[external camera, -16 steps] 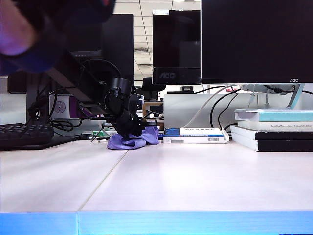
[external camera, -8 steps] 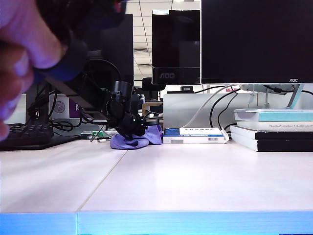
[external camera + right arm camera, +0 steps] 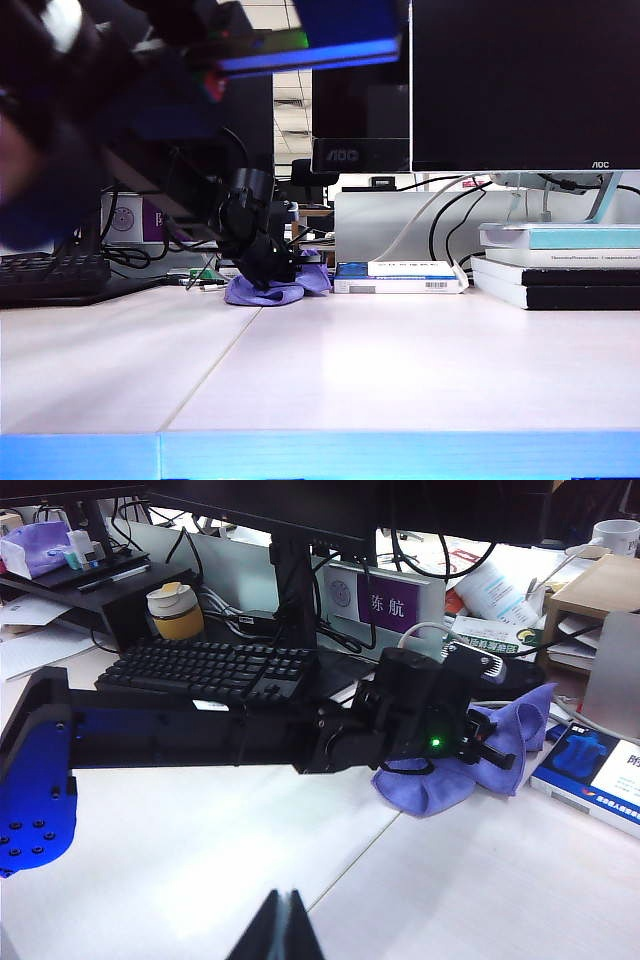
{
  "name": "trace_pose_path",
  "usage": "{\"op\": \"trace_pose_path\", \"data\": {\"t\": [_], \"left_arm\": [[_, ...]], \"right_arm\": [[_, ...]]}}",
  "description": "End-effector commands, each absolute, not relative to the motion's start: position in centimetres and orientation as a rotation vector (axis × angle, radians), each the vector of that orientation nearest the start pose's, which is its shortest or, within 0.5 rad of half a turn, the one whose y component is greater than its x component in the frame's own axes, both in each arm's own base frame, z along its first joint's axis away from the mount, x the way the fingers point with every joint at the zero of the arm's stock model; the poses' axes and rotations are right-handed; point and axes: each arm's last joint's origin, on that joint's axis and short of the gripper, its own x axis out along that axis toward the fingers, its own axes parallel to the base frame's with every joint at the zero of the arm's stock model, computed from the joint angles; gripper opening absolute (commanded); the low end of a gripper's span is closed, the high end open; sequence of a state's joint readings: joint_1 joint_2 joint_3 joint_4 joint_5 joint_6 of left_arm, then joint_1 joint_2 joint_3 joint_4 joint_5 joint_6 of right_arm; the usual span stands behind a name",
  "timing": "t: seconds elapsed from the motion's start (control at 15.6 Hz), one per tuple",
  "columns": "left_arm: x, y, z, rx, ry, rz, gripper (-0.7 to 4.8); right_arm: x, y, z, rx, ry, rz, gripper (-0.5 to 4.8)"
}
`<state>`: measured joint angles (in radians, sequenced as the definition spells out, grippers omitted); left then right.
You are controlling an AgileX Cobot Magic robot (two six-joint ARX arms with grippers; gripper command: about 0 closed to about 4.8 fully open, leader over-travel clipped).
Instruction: Wipe the table from front to back using the rag.
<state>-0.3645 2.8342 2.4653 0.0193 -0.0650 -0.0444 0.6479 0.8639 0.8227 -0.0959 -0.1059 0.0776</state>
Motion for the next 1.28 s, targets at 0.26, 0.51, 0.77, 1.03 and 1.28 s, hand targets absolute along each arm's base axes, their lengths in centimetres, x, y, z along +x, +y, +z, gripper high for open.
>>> {"op": "trace_pose_path", "data": {"t": [0.26, 0.51, 0.77, 1.03, 1.28], "left_arm": [[56.0, -22.0, 14.3, 0.11, 0.579, -0.301, -0.06], [54.9, -21.8, 14.8, 0.125, 0.716, -0.318, -0.06], [53.6, -21.5, 15.4, 0.133, 0.851, -0.345, -0.06], [52.7, -21.9, 17.6, 0.133, 0.866, -0.375, -0.06], [51.5, -21.8, 17.1, 0.159, 0.992, -0.376, -0.06]], "right_arm": [[15.3, 11.9, 34.2, 0.016, 0.146, 0.748, -0.01], [15.3, 11.9, 34.4, -0.004, 0.124, 0.75, -0.01], [15.3, 11.9, 34.4, -0.005, 0.115, 0.752, -0.01], [15.3, 11.9, 34.8, 0.001, 0.076, 0.753, -0.01], [15.3, 11.9, 35.2, 0.012, 0.039, 0.756, -0.01]]}}
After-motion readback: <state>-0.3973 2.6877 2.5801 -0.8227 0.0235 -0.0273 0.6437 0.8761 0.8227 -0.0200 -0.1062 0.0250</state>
